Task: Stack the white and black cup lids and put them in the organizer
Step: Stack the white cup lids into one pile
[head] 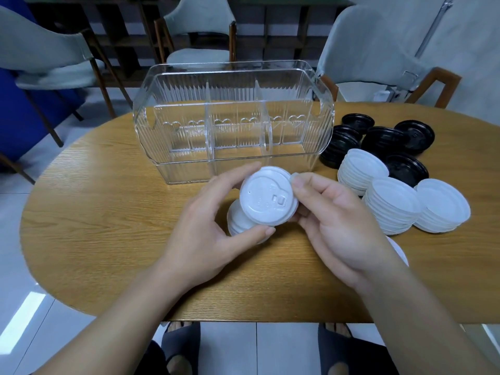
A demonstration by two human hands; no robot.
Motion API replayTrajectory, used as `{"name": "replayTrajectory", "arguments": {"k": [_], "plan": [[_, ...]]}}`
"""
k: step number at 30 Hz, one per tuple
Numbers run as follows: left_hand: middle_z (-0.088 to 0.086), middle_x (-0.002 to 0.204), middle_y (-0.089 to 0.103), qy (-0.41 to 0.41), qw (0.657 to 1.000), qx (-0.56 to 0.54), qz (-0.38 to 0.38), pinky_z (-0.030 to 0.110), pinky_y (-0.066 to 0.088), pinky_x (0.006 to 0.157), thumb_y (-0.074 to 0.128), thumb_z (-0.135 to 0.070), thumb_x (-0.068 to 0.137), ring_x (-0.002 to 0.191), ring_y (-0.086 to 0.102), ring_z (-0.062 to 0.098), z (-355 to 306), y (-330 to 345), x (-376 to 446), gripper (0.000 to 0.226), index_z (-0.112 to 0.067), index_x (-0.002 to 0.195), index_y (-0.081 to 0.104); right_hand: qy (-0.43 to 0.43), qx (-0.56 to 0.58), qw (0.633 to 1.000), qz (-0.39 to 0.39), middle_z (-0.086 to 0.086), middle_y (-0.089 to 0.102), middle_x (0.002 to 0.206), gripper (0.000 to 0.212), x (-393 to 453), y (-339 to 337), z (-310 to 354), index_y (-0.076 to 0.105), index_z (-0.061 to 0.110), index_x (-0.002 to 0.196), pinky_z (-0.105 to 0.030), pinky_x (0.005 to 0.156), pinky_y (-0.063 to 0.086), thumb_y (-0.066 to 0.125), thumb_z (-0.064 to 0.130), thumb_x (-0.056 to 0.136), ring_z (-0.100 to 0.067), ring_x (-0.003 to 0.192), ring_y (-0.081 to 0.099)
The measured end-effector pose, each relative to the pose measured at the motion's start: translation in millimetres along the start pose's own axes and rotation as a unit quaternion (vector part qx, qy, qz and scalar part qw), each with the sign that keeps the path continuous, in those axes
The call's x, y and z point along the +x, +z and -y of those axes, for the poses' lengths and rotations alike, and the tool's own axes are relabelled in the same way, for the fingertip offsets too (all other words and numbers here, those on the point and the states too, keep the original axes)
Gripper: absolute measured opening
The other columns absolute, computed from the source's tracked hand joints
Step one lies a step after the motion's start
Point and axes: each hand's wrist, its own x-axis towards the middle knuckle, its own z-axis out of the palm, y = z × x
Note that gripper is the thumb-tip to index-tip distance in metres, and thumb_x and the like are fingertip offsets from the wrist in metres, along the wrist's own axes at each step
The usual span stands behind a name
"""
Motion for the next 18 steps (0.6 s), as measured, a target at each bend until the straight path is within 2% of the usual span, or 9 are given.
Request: {"name": "replayTrajectory", "arguments": {"k": [2,3,5,8,11,15,18], "plan": [[-0.016,0.150,0.067,-0.006,1.000,0.000,0.000,0.026,0.045,0.118,0.099,-0.035,0.081,0.142,0.062,0.015,2.0,-1.1,-1.6,0.088,-0.023,0.159,0.058,-0.022,-0.075,0.997,-0.024,-0.010,0.079,0.109,0.024,0.2,-0.5,1.4,0.079,0.012,0.116,-0.046,0.099,0.052,0.063,0.029,0.110,-0.023,0.103,0.069],[-0.015,0.149,0.068,-0.010,1.000,0.000,0.000,0.026,0.045,0.118,0.099,-0.037,0.081,0.141,0.062,0.016,3.1,-1.7,-1.8,0.087,-0.023,0.158,0.059,-0.042,-0.125,0.991,-0.034,-0.002,0.080,0.113,0.021,-0.3,-0.6,3.0,0.079,0.018,0.123,-0.042,0.100,0.056,0.067,0.028,0.109,-0.017,0.107,0.073],[-0.015,0.145,0.069,-0.017,1.000,0.006,-0.003,0.023,0.043,0.115,0.099,-0.040,0.080,0.137,0.063,0.018,5.0,-3.4,-1.0,0.086,-0.024,0.156,0.061,-0.088,-0.221,0.971,-0.029,0.009,0.076,0.125,0.032,-2.5,0.6,6.4,0.073,0.029,0.136,-0.038,0.101,0.056,0.075,0.029,0.105,-0.013,0.118,0.071],[-0.017,0.134,0.069,-0.020,1.000,0.016,-0.005,0.020,0.041,0.109,0.101,-0.048,0.076,0.128,0.063,0.018,7.2,-5.9,-1.1,0.082,-0.026,0.147,0.065,-0.124,-0.347,0.930,0.004,0.020,0.065,0.142,0.056,-7.4,4.2,7.3,0.065,0.035,0.147,-0.033,0.109,0.049,0.084,0.037,0.094,-0.008,0.138,0.059],[-0.026,0.128,0.066,-0.016,0.999,0.028,-0.002,0.017,0.041,0.105,0.097,-0.060,0.073,0.125,0.060,0.013,8.2,-7.1,-2.1,0.079,-0.029,0.140,0.067,-0.114,-0.399,0.910,0.005,0.026,0.060,0.147,0.071,-7.6,6.2,6.5,0.062,0.038,0.150,-0.041,0.120,0.043,0.090,0.045,0.086,-0.006,0.146,0.051],[-0.028,0.123,0.065,-0.011,0.999,0.047,0.000,0.019,0.044,0.104,0.096,-0.065,0.070,0.123,0.061,0.015,8.1,-7.9,-3.6,0.081,-0.031,0.138,0.068,-0.101,-0.427,0.898,0.019,0.030,0.060,0.140,0.075,-5.7,4.0,7.2,0.062,0.044,0.148,-0.047,0.119,0.042,0.090,0.057,0.079,-0.003,0.140,0.052],[-0.029,0.127,0.062,-0.010,0.998,0.059,0.022,0.018,0.043,0.110,0.097,-0.067,0.068,0.130,0.060,0.014,9.0,-10.3,-5.0,0.097,-0.032,0.152,0.062,-0.095,-0.436,0.895,0.021,0.030,0.061,0.136,0.077,-4.5,1.5,5.1,0.059,0.047,0.149,-0.045,0.117,0.043,0.088,0.061,0.080,-0.003,0.136,0.054]]}}
